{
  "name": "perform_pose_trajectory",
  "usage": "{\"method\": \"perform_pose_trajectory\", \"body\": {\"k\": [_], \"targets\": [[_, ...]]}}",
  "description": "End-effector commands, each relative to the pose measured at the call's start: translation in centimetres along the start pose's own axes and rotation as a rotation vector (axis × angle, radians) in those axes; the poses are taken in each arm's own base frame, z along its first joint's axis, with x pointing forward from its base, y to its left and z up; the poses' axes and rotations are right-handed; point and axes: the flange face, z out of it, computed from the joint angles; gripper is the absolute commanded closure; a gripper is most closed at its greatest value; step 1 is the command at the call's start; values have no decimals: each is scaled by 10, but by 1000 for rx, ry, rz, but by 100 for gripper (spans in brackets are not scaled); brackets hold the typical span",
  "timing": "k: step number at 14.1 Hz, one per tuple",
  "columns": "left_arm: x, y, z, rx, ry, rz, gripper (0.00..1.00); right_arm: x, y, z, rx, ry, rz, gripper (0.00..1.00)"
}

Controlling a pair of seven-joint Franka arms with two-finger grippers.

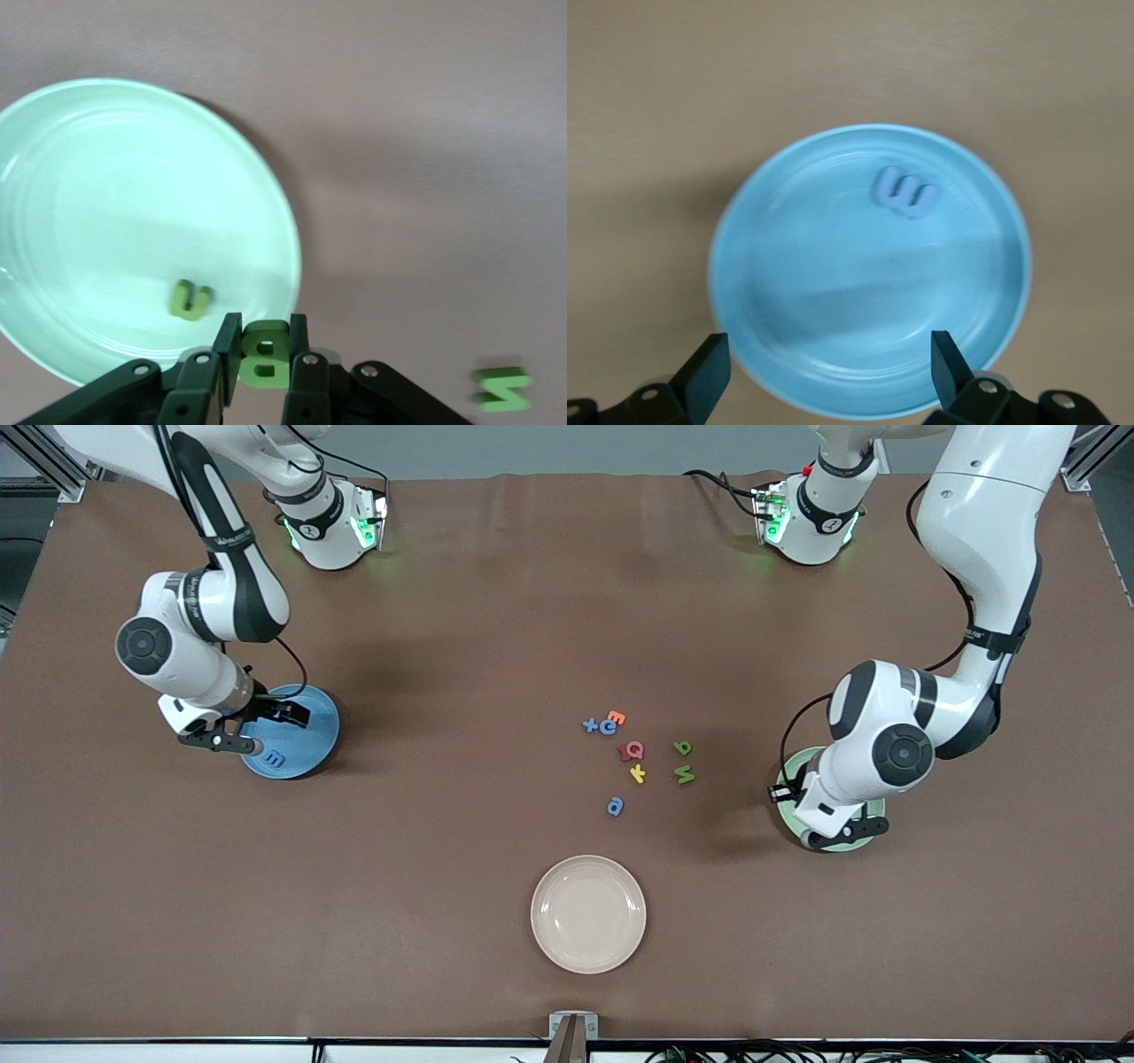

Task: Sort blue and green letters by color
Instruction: 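Release the m on the blue plate while the left gripper places B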

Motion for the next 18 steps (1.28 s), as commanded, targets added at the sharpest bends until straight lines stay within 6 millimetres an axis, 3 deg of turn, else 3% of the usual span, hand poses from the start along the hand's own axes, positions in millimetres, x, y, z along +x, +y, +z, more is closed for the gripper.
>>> {"method": "perform_pose_trajectory", "body": {"k": [1,3,6,8,11,13,14,15,16,17,18], "targets": [[-4,-19,0,27,-1,41,87,-9,-70,-25,-7,24,85,0],[-1,-40,7,29,-18,46,87,-15,-129,-42,8,67,153,0],[4,-60,11,31,-21,48,87,-21,-229,-46,85,56,276,0],[7,-76,16,65,-14,57,86,-15,-291,-50,122,65,360,0],[7,-79,24,59,-6,59,85,0,-377,-62,145,75,486,0],[5,-79,28,57,-5,61,84,3,-434,-59,191,100,578,0],[5,-79,28,57,-5,60,83,8,-450,-57,215,111,621,0],[5,-79,28,57,-5,61,79,14,-464,-57,245,121,656,0],[5,-79,29,56,-5,61,65,14,-479,-54,265,128,679,0],[5,-79,29,56,-4,61,60,14,-490,-47,274,131,692,0],[5,-79,28,56,-4,61,40,15,-500,-41,283,137,689,0]]}}
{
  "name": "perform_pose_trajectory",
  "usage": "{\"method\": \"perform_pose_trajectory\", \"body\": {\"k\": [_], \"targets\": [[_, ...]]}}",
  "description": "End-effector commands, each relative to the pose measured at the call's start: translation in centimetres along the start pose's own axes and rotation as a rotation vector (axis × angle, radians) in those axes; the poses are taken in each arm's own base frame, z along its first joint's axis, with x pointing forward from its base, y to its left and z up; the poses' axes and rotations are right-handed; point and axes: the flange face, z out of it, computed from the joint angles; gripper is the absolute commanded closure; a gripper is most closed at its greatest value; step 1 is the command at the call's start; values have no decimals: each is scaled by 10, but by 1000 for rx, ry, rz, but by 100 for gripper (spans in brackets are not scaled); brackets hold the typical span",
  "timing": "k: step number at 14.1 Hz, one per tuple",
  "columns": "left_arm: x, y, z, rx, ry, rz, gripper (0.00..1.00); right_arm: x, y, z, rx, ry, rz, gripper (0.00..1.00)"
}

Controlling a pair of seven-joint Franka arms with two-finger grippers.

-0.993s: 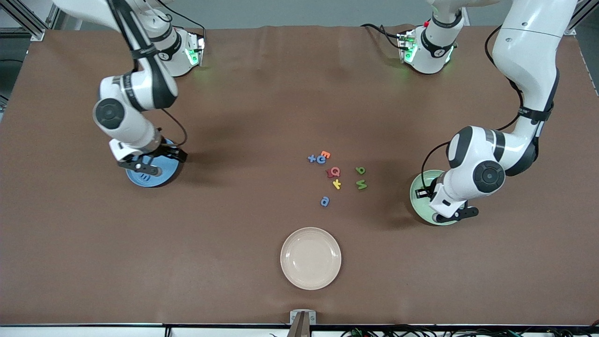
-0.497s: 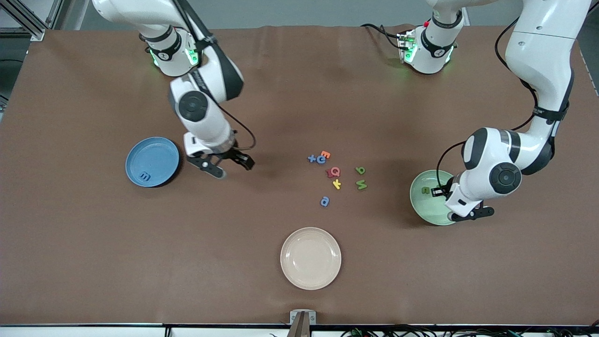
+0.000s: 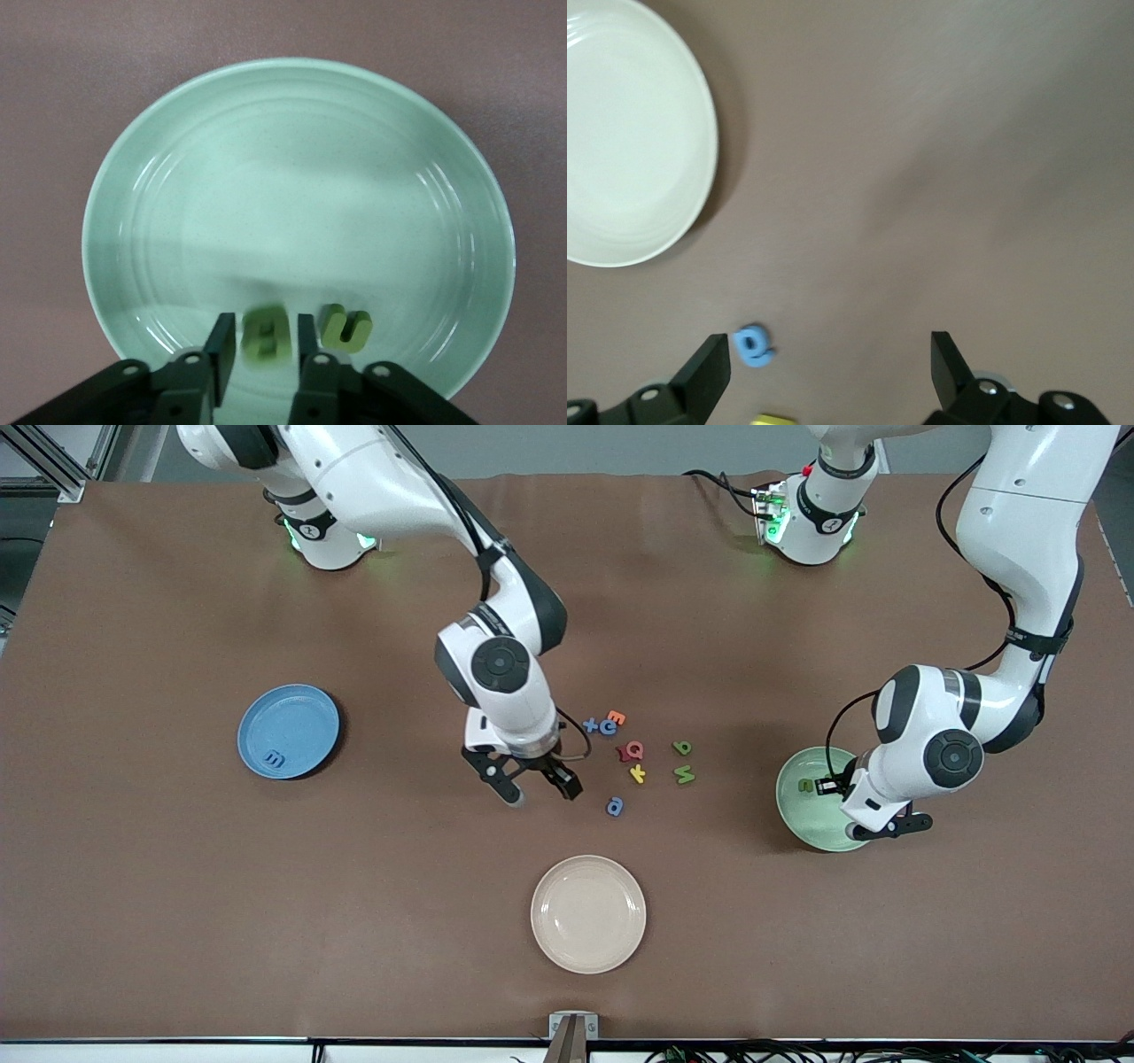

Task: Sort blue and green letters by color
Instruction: 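Release the m on the blue plate while the left gripper places B, then lower the left gripper to the green z while the right gripper lowers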

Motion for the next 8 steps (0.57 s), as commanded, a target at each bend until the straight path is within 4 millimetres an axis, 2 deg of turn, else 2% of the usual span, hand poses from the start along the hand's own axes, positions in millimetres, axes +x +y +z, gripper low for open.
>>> {"method": "perform_pose_trajectory", "body": {"k": [1,2,4,8], "targets": [[-2,-1,-5,8,19,20,15,-14,-28,21,35,5,18,0],[-3,4,-9,8,24,25,2,-17,-33,26,53,9,3,0],[-6,22,-18,-4,32,29,0,-30,-39,35,97,16,-48,0],[-16,74,-45,-41,47,-29,0,-46,-41,61,115,38,-121,1]]}}
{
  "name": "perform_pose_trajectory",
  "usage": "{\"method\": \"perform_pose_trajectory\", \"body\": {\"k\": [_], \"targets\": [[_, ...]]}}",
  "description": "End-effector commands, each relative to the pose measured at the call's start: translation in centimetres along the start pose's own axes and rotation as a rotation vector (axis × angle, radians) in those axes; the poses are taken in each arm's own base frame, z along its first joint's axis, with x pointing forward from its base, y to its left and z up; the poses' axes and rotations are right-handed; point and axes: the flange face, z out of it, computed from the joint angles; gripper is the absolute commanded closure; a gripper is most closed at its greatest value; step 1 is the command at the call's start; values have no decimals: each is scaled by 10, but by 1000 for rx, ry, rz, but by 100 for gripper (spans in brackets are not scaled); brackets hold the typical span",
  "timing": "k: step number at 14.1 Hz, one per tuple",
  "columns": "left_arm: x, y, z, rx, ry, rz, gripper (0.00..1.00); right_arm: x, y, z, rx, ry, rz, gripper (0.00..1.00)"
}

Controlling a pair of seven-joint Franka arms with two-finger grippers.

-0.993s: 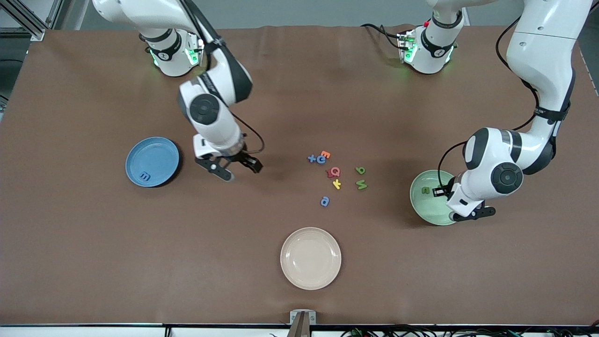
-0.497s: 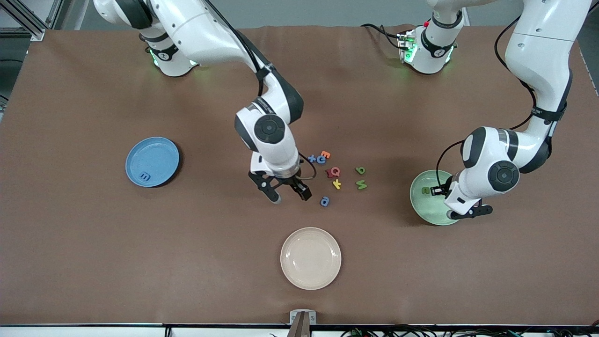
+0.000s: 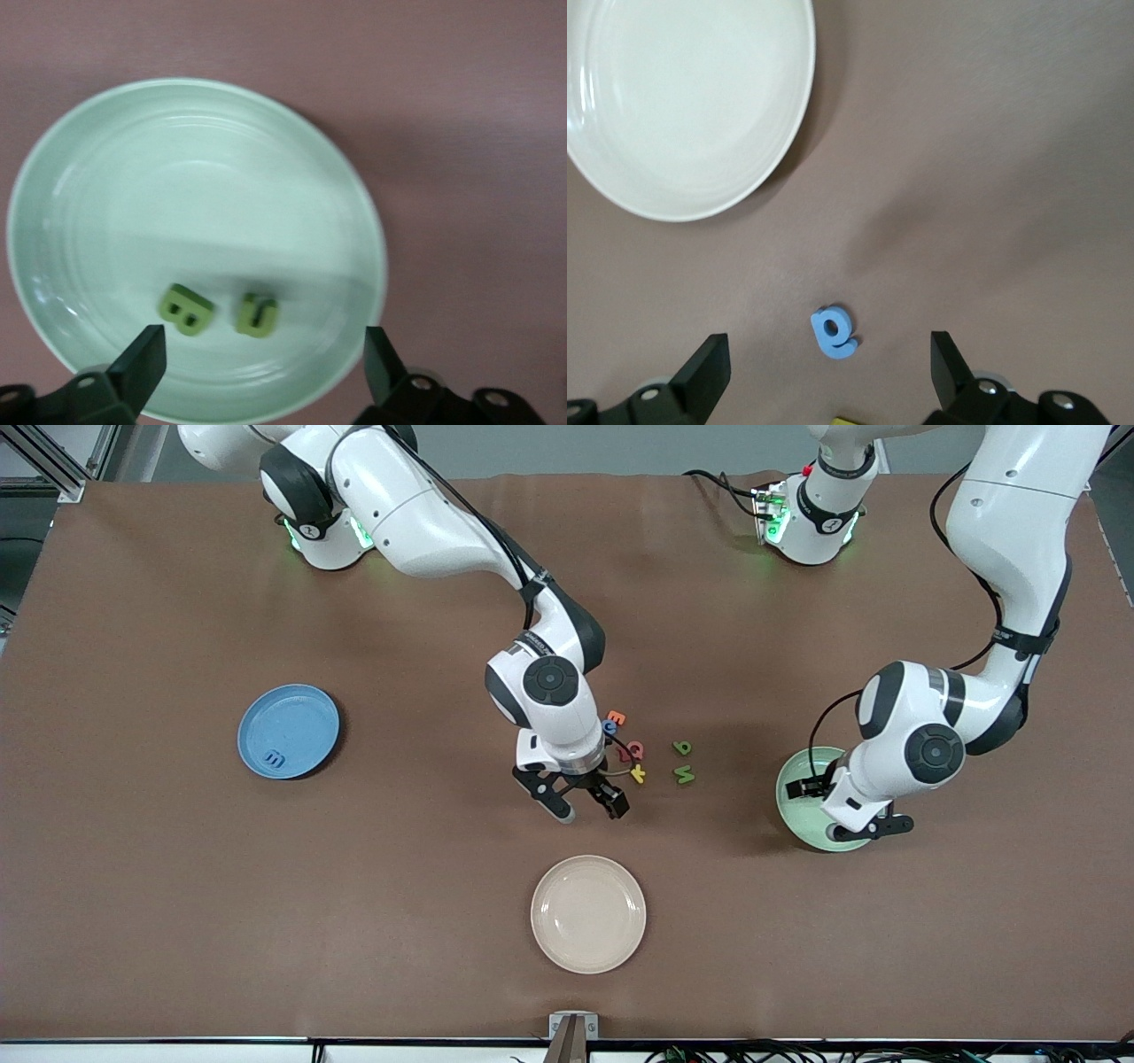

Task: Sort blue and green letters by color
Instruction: 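Lower the left gripper to the green z while the right gripper lowers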

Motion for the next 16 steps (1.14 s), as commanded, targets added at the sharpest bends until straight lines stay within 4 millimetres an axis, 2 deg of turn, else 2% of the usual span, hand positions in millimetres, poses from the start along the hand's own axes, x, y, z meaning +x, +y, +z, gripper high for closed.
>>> {"method": "perform_pose_trajectory", "body": {"k": [1,3,4,8,9,14,16], "targets": [[-10,37,-24,-10,22,-55,0,-13,-4,23,10,27,-61,3],[-19,69,-26,-22,25,-97,0,-23,-3,38,9,42,-92,5],[-29,91,-26,-25,30,-114,0,-25,-1,45,8,49,-104,6],[-45,142,-5,-69,50,-196,0,-33,1,58,31,55,-120,13],[-50,154,5,-80,48,-199,0,-34,1,59,35,55,-120,14],[-71,188,33,-84,31,-185,0,-31,3,72,55,68,-139,19],[-71,192,43,-79,20,-183,0,-32,4,77,78,70,-141,20]]}}
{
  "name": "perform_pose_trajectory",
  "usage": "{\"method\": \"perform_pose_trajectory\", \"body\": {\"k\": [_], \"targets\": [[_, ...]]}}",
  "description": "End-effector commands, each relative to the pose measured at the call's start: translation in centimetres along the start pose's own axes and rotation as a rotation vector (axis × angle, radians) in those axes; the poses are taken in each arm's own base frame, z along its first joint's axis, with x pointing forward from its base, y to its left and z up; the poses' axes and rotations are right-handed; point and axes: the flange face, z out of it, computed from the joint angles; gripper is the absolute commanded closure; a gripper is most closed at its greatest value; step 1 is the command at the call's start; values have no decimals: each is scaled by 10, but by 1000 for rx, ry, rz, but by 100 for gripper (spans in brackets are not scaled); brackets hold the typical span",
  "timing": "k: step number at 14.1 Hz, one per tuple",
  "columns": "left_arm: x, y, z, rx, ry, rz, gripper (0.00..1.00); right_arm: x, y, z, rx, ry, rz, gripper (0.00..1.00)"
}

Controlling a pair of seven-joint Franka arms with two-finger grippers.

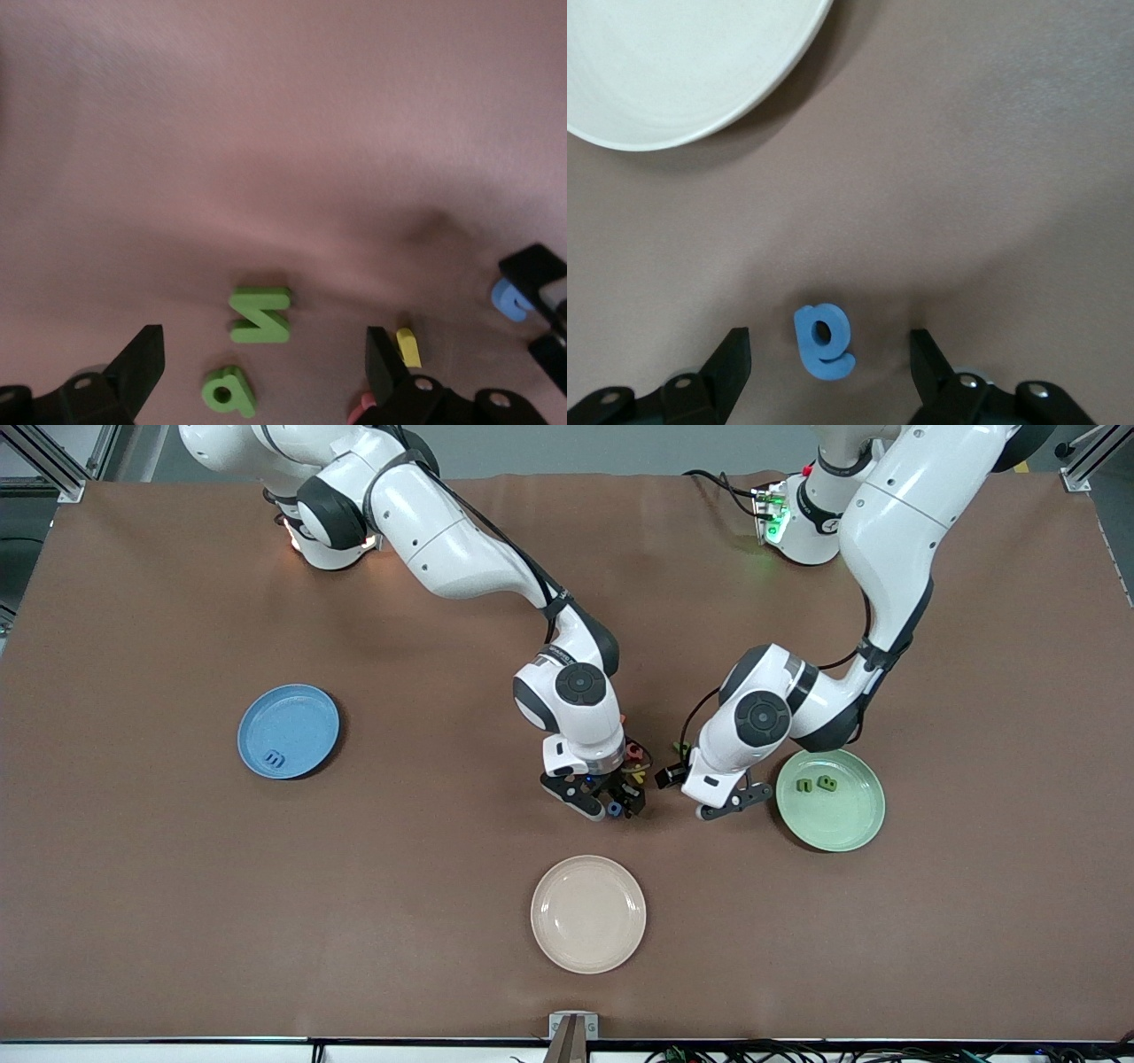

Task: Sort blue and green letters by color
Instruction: 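Lower the left gripper to the green z while the right gripper lowers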

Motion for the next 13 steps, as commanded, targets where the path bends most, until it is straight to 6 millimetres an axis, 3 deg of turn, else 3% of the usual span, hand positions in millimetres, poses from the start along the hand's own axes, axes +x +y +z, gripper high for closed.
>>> {"method": "perform_pose_trajectory", "body": {"k": [1,6,8,10,12,13], "targets": [[3,6,8,10,14,0,0,-1,0,18,41,27,-23,20],[3,3,30,44,50,-7,5,-4,3,24,34,31,-31,25],[4,3,32,39,59,-27,8,-4,4,25,28,31,-31,31],[3,3,32,41,57,-32,11,-4,4,24,25,30,-33,43],[2,3,31,46,55,-32,11,-5,6,26,17,29,-34,64],[2,2,31,47,53,-35,11,-6,6,26,16,28,-35,80]]}}
